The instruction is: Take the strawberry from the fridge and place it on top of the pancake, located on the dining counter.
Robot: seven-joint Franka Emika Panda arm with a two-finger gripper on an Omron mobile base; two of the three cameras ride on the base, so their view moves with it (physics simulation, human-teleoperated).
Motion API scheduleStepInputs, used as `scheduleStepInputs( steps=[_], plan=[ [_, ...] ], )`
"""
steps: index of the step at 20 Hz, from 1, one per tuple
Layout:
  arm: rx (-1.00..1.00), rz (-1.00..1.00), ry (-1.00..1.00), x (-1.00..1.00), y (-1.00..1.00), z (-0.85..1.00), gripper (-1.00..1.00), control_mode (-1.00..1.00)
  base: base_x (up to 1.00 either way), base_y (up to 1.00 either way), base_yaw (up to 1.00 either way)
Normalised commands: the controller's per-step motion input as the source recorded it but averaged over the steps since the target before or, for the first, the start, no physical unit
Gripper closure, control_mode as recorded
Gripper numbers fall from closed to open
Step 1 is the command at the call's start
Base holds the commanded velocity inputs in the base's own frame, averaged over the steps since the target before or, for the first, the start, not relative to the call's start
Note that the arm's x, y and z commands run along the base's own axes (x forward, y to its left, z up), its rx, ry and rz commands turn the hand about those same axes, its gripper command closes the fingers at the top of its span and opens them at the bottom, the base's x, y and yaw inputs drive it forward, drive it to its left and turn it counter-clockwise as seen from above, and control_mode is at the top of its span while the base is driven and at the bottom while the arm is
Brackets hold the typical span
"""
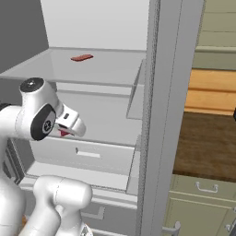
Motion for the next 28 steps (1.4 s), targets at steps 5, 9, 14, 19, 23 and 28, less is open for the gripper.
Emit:
scheduleStepInputs(
  steps=[5, 9, 14, 19, 23, 28],
  plan=[
    [-0.07, 0.03, 0.09, -1.0, 0.07, 0.31, 1.0, -1.0, 0.0, 0.0, 0.0],
    [-0.03, 0.03, -0.01, -1.0, 0.0, 0.0, 1.0, -1.0, 0.0, 0.0, 0.0],
    [0.06, 0.09, -0.02, -0.31, -0.26, -0.07, 1.0, -1.0, 0.0, 0.0, 0.0],
    [0.01, 0.06, 0.0, -0.03, 0.01, 0.0, 1.0, -1.0, 0.0, 0.0, 0.0],
    [0.0, 0.0, 0.0, 0.0, 0.0, 0.0, 1.0, -1.0, 0.0, 0.0, 0.0],
    [0.0, 0.02, 0.0, -0.05, 0.0, 0.0, 1.0, -1.0, 0.0, 0.0, 0.0]
  ],
)
